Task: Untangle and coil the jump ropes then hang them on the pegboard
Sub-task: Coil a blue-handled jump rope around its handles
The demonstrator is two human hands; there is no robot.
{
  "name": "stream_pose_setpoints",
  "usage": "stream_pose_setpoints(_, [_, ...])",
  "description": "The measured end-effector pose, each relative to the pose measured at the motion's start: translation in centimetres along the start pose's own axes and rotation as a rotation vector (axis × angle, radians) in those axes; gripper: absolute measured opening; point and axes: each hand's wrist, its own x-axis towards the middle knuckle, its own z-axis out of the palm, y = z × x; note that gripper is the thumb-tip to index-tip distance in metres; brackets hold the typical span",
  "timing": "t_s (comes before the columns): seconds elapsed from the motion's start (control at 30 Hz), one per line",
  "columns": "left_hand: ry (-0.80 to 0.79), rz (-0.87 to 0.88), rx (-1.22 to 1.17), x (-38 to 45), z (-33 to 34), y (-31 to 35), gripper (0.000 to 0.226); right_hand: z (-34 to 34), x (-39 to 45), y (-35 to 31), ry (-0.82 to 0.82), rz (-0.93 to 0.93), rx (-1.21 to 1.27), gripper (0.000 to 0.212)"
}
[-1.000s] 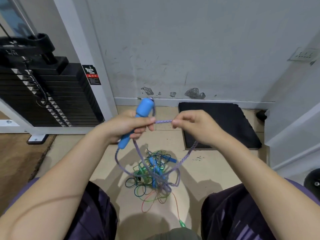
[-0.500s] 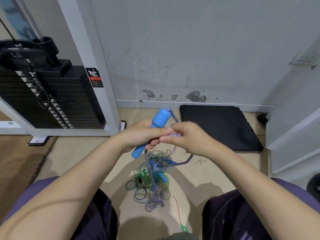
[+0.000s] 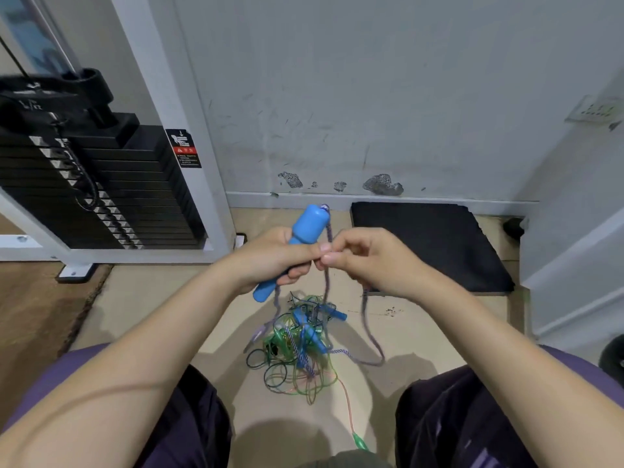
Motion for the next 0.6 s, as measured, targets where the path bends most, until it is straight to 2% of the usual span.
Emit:
stream_pose_setpoints(0.03, [0.001,-0.007,0.007,-0.1,-0.2,0.1,0.028,-0.1,0.1,-0.1,0.033,-0.020,-0.051,0.017])
stream_pose_setpoints(0.1, [0.061,0.006,-0.022,-0.3,-1.3,0.3,0.027,-1.3,0.3,0.1,0.234,-0.041,-0.115,0.022])
stream_pose_setpoints(0.17, [0.164,0.045,-0.076,-0.5,-2.9,0.6,0.029,-3.1,0.4,0.2,0.418,0.006,-0.021,0.025])
stream_pose_setpoints(0.2, [0.199,0.058,-0.091,-0.6,-3.4,0.6,0.031,-3.7,0.3,0.2,0.439,0.026,0.040,0.024])
stream_pose_setpoints(0.3, [0.143,0.043,-0.074,-0.5,-2.5,0.2,0.029,-2.9,0.0,-0.1,0.253,0.058,0.088,0.018])
stream_pose_setpoints(0.4, [0.010,-0.003,-0.038,-0.2,-0.1,-0.2,0.036,0.1,-0.2,-0.1,0.005,0.026,-0.031,0.017])
stream_pose_setpoints(0.43, [-0.004,-0.007,-0.037,-0.2,0.2,-0.2,0.037,0.5,-0.1,0.0,-0.022,-0.001,-0.092,0.017])
stream_pose_setpoints(0.5, [0.025,0.005,-0.057,-0.2,-0.5,0.1,0.031,-0.1,0.3,0.2,0.103,-0.057,-0.155,0.023])
stream_pose_setpoints(0.6, [0.143,0.016,-0.105,-0.5,-2.5,0.4,0.029,-3.1,0.5,0.6,0.462,-0.003,-0.025,0.030])
